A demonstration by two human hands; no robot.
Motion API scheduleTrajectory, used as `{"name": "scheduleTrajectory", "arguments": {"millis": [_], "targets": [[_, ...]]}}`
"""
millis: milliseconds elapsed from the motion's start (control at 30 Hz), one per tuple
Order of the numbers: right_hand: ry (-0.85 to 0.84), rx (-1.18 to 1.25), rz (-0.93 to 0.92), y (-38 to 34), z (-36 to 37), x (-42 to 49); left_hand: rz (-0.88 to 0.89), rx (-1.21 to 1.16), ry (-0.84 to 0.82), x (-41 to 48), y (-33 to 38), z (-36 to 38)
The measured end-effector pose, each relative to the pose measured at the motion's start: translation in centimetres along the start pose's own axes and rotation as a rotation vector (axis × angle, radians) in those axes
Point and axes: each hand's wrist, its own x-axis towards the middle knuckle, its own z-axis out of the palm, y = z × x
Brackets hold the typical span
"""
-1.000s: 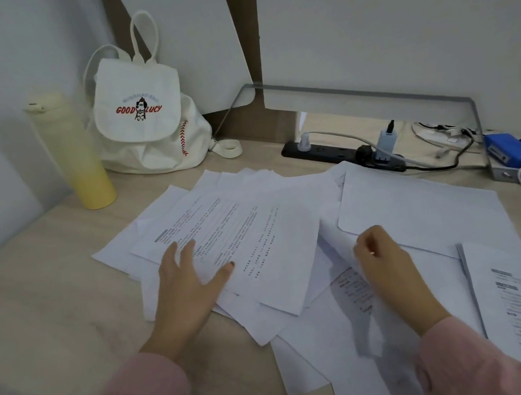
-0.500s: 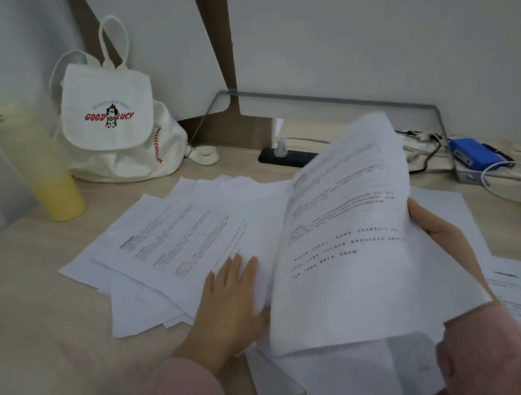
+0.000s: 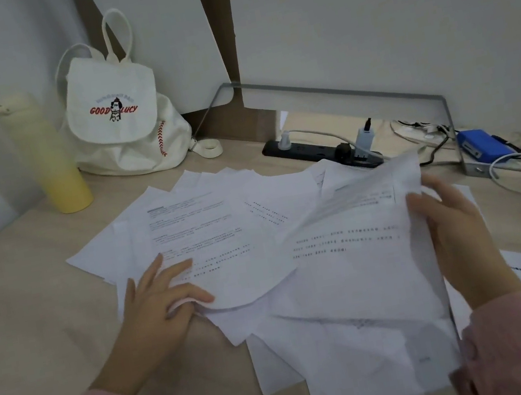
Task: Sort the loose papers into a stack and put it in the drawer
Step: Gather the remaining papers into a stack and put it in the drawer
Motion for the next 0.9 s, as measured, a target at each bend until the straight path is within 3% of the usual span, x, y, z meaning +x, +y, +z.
{"name": "scheduleTrajectory", "arguments": {"millis": [100, 233, 333, 400, 467, 500, 567, 633, 767, 900], "targets": [[-0.109, 0.094, -0.131, -2.6, 1.3, 0.0, -0.046, -0.176, -0.084, -1.3, -0.7, -0.7], [-0.179, 0.286, -0.120, -3.4, 2.4, 1.3, -0.037, -0.310, -0.112, -2.8, -2.3, -1.1], [-0.195, 0.307, 0.003, -1.4, 3.0, 2.8, -0.015, -0.284, -0.266, -3.4, -3.4, -1.4], [-0.206, 0.231, 0.185, 0.6, 3.5, 3.4, -0.048, -0.331, -0.333, -3.6, -3.3, -1.8], [-0.174, 0.115, 0.358, 2.7, 3.8, 3.4, -0.168, -0.521, -0.220, -3.5, -2.1, -2.1], [-0.137, 0.042, 0.398, 3.5, 4.0, 3.3, -0.240, -0.616, -0.084, -3.3, -1.6, -2.0], [-0.053, -0.118, 0.376, 4.6, 4.1, 2.7, -0.410, -0.703, 0.186, -2.8, -1.3, -1.9], [0.019, -0.226, 0.268, 4.5, 4.2, 2.1, -0.495, -0.697, 0.302, -2.4, -1.4, -2.0], [0.110, -0.213, 0.092, 2.0, 3.9, 2.5, -0.509, -0.718, 0.311, -1.6, -1.3, -2.7], [-0.038, 0.179, 0.141, -0.3, 3.4, 3.9, -0.553, -0.728, 0.186, -2.0, -1.8, -3.5]]}}
